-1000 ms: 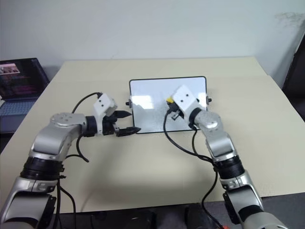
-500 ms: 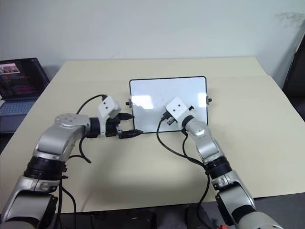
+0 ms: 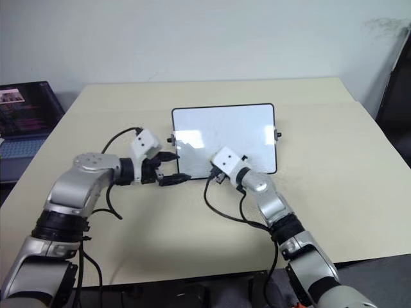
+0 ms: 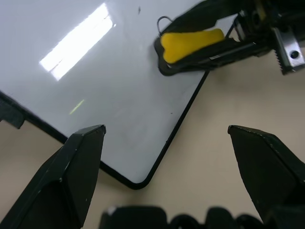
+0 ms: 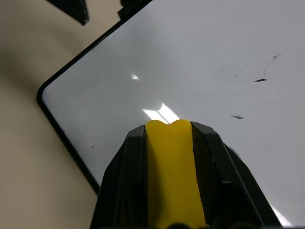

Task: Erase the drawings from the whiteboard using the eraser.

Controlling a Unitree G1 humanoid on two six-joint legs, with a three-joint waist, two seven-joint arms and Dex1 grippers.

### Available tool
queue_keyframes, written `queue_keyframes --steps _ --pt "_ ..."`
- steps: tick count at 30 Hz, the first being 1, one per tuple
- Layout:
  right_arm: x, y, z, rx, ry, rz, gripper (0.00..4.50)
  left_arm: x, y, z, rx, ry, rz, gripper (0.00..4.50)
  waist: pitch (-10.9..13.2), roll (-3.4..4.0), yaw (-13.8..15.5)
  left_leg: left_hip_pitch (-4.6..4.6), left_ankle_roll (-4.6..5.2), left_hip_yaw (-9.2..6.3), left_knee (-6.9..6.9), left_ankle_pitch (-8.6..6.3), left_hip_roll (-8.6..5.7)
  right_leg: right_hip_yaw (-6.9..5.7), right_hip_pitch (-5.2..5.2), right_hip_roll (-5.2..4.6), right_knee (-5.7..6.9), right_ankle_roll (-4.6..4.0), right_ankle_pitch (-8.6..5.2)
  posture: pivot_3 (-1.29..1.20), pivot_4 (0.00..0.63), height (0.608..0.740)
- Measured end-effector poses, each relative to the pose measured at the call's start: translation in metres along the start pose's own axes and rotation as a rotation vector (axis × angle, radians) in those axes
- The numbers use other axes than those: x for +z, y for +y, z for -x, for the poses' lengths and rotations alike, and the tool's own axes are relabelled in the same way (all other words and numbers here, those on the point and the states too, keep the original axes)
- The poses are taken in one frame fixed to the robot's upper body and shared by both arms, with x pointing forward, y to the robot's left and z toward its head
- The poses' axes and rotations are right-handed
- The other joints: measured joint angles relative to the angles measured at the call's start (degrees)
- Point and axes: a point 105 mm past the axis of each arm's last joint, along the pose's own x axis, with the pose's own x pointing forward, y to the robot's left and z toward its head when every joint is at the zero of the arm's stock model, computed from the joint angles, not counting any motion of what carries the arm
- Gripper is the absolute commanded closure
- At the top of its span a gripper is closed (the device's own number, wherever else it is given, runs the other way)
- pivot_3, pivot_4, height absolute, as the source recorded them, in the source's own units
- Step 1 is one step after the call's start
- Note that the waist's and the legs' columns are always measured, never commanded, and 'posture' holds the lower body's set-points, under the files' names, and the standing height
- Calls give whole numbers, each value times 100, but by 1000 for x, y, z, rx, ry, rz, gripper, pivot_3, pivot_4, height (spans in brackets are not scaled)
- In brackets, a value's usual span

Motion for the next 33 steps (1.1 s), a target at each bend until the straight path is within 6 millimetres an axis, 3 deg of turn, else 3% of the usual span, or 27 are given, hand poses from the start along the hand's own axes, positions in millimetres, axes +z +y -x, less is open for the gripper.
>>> queue_keyframes --steps 7,11,15,22,28,33 --pt "15 -9 5 0 -33 15 3527 -1 4 1 25 0 10 0 1 1 21 -20 -4 -10 0 2 -2 -6 -15 -2 -2 -1 1 0 150 740" --pt "51 -33 13 -52 -159 29 3527 0 7 2 36 -6 14 0 2 1 18 -27 -20 -8 -6 8 -1 -4 -25 -3 -11 0 0 0 150 740" --pt "69 -69 10 -167 -187 60 3527 1 7 3 38 -9 15 0 2 2 25 -27 -21 -6 -8 9 -1 -4 -26 -4 -13 -1 0 0 150 740" --pt "46 -86 -18 -225 -57 59 3527 2 7 3 36 -13 16 0 2 1 13 -27 -22 4 -13 9 0 4 -30 -4 -13 -2 -1 0 150 740" --pt "43 -79 -27 -182 -36 65 3527 2 6 3 34 -15 15 0 1 1 -31 -15 -7 6 -9 1 0 7 -21 -3 -3 -2 0 0 150 740" --pt "28 -56 -26 -62 4 96 3527 0 5 3 32 -11 22 0 -2 0 -53 8 -4 1 -3 0 0 2 5 -1 1 -3 0 0 150 740"
